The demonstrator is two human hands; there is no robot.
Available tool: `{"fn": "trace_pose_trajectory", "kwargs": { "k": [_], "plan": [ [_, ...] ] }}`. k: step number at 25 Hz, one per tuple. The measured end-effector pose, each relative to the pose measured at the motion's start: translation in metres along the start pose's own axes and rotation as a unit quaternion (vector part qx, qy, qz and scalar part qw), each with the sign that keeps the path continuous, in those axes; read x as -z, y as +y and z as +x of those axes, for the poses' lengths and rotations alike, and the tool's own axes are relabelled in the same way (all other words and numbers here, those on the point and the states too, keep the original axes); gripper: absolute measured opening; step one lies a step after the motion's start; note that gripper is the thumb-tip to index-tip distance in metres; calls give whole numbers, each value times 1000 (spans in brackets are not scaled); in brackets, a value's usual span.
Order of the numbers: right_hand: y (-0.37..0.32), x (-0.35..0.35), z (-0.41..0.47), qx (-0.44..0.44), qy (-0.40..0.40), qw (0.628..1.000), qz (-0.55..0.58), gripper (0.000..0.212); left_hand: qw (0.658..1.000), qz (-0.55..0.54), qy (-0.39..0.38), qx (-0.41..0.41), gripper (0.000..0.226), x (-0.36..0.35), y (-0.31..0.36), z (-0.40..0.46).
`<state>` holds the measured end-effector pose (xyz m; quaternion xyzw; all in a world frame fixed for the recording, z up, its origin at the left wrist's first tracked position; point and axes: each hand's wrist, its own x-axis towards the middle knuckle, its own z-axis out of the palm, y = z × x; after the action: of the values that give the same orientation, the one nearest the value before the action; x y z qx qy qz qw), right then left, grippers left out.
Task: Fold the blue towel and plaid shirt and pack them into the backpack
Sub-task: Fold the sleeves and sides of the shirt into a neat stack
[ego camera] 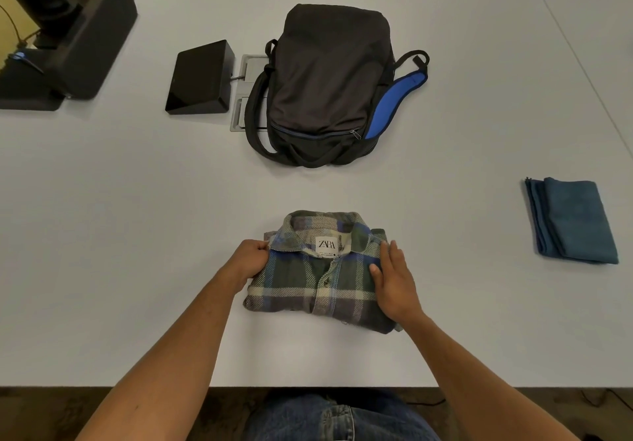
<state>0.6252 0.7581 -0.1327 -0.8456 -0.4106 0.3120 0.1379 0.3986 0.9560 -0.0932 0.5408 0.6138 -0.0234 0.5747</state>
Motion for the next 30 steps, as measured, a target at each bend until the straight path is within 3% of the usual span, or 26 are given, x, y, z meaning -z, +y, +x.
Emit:
{"fn": "trace_pose_trajectory", "kwargs": {
  "k": [9, 18, 22, 26, 28, 30],
  "plan": [
    [2, -8, 6, -9, -1, 1000, 1, 60, 986, -114, 111, -42, 11, 21, -1, -8],
    [1, -10, 10, -29, -4, 999, -15, 58, 977, -66, 197, -47, 10, 20, -16, 3],
    [-1, -11, 8, -23, 10, 999, 47, 58, 982, -71, 167, -58, 17, 6, -9, 1],
    [1, -11, 4, -10, 24, 997, 78, 58, 978, -182, 104, -21, 20, -4, -12, 0],
    [2, -12, 3, -6, 27, 997, 75, 59, 990, -113, 80, -38, 22, -6, -12, 3],
    [2, -10, 2, -3, 29, 997, 71, 60, 989, 15, 119, -83, 26, -9, -9, 5]
  ]
}}
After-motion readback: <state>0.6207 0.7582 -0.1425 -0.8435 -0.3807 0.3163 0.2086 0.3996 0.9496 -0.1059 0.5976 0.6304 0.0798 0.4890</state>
